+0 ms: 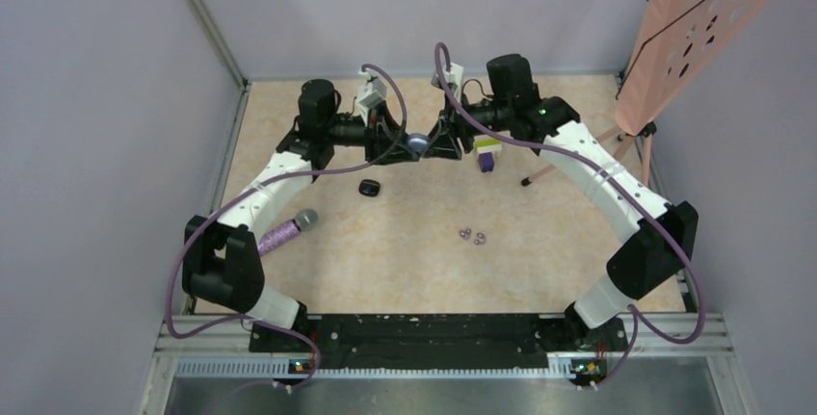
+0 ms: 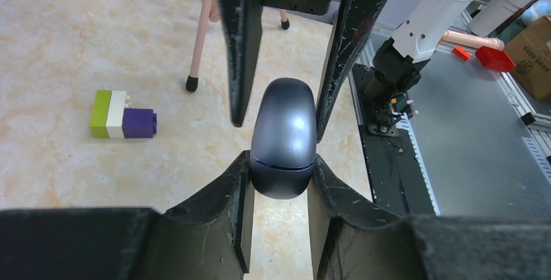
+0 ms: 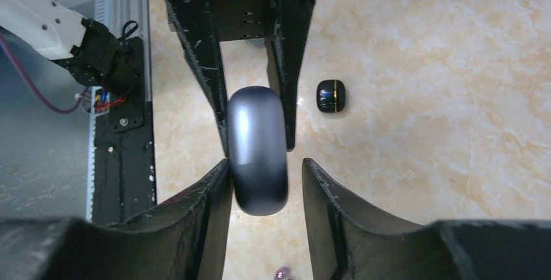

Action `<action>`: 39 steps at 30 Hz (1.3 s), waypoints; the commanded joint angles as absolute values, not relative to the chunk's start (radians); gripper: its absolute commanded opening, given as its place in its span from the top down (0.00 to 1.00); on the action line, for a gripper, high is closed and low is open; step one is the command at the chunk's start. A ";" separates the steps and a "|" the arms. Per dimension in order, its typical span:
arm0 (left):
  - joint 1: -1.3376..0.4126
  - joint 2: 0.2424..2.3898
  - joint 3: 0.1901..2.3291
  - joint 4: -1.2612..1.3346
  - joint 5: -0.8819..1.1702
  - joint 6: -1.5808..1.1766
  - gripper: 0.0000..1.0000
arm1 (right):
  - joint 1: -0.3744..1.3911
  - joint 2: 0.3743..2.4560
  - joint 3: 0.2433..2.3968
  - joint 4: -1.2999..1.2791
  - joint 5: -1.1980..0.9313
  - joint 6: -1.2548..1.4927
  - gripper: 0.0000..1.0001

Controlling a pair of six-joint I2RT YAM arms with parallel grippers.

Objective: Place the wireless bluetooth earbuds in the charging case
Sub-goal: Open the charging case.

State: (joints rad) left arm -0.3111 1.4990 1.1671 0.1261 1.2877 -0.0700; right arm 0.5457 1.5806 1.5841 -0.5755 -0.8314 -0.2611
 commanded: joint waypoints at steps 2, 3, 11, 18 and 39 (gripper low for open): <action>-0.316 1.501 1.155 0.212 1.339 -0.080 1.00 | 0.525 1.545 1.606 -0.502 -0.789 -0.180 0.53; -0.316 1.500 1.152 0.212 1.341 -0.076 1.00 | 0.517 1.549 1.612 -0.496 -0.796 -0.164 0.52; -0.316 1.507 1.159 0.212 1.350 -0.065 1.00 | 0.470 1.564 1.625 -0.452 -0.807 -0.094 0.51; -0.316 1.512 1.160 0.208 1.347 -0.062 1.00 | 0.458 1.569 1.631 -0.441 -0.817 -0.075 0.51; -0.295 1.538 1.106 0.312 1.196 -0.247 1.00 | 0.445 1.475 1.581 -0.492 -0.834 -0.148 0.47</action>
State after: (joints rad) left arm -0.3107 1.5440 1.1439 0.1917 1.2594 -0.1455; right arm 0.4549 1.5673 1.5929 -0.4793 -0.8619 -0.0826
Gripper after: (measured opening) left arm 0.356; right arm 0.527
